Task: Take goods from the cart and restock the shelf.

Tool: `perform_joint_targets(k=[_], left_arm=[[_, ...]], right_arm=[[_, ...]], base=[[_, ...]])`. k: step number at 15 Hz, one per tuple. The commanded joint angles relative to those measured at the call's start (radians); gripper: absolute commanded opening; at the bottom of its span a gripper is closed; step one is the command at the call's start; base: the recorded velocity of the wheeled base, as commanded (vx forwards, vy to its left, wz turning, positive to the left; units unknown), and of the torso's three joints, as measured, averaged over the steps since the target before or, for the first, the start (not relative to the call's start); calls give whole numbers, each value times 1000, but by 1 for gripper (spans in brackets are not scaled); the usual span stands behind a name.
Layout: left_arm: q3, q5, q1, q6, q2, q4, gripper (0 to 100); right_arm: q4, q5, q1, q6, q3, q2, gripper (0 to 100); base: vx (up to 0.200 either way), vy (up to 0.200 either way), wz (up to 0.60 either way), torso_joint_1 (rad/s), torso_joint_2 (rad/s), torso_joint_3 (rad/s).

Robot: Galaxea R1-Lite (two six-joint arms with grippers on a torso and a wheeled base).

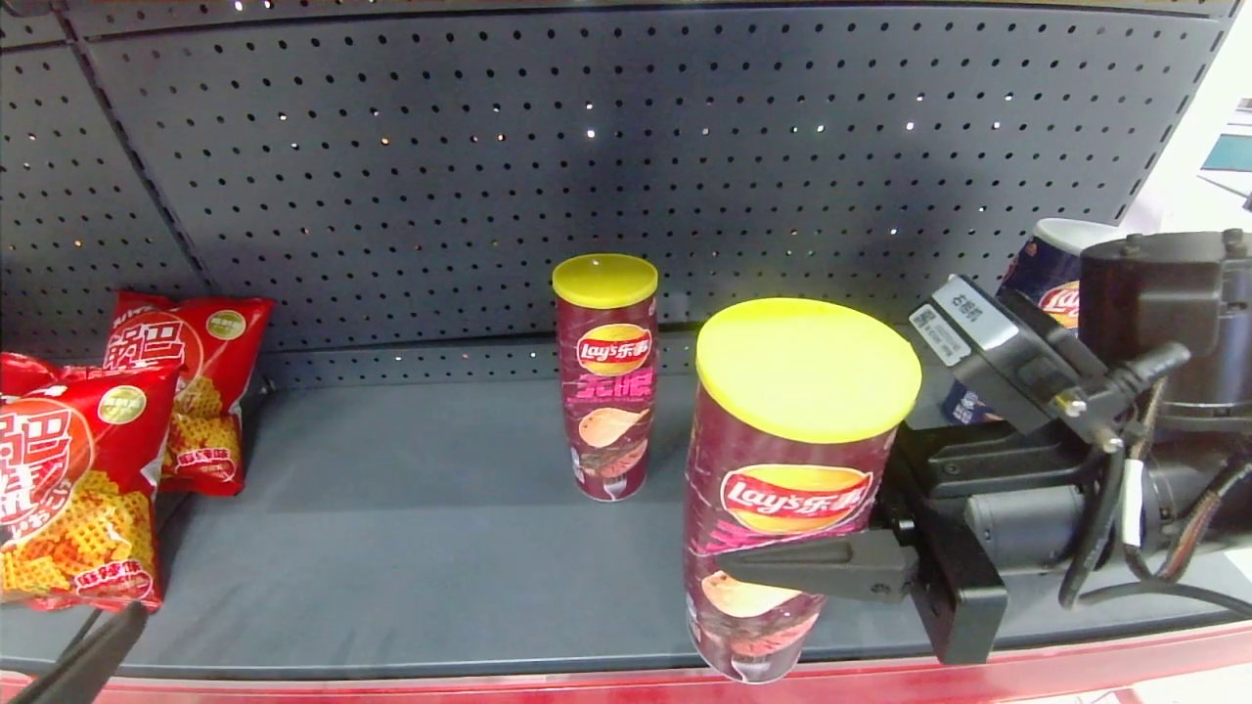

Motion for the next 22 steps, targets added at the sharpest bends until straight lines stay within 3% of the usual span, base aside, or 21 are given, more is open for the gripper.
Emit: perform_joint_targets(k=[1,2,3,5,6,7,8,9,12,13,18,22], left_arm=[[-85,-56,-60,-1,364,-125,100],[-125,-122,-141,8,534,-161,100],[-132,-122,-182,10,595,-164,100],[-203,-124,-205,10,718,-168,100],[-301,-125,-205,22,832,-168,100],[-373,-128,-202,57,905,-168,100],[-373,-128,-202,57,905,-168,100],[-465,-158,-199,94,1013,-168,100],[-448,-222,-199,138,1049,-170,100],[-453,-271,-198,161,1063,-170,100],[-550,-299,-193,181,1174,-193,100],[-557,-300,-233,181,1187,-197,100]], right_arm=[[-2,0,-2,3,-8,1,0],[-5,0,-4,6,-23,1,0],[-8,0,-6,6,-26,1,0],[-9,0,-6,19,-26,1,0],[-9,0,-7,27,-31,1,0],[-13,0,-16,27,-35,3,0],[-13,0,-16,27,-35,3,0],[-52,2,-33,49,-34,6,0],[-88,3,-58,95,-32,6,0],[-94,8,-67,98,-31,6,0],[-94,9,-76,99,-23,18,0],[-95,9,-78,98,-23,37,0]], base=[[0,0,0,0,0,0],[0,0,0,0,0,0],[0,0,0,0,0,0],[0,0,0,0,0,0],[0,0,0,0,0,0],[0,0,0,0,0,0],[0,0,0,0,0,0],[0,0,0,0,0,0],[0,0,0,0,0,0],[0,0,0,0,0,0],[0,0,0,0,0,0],[0,0,0,0,0,0]])
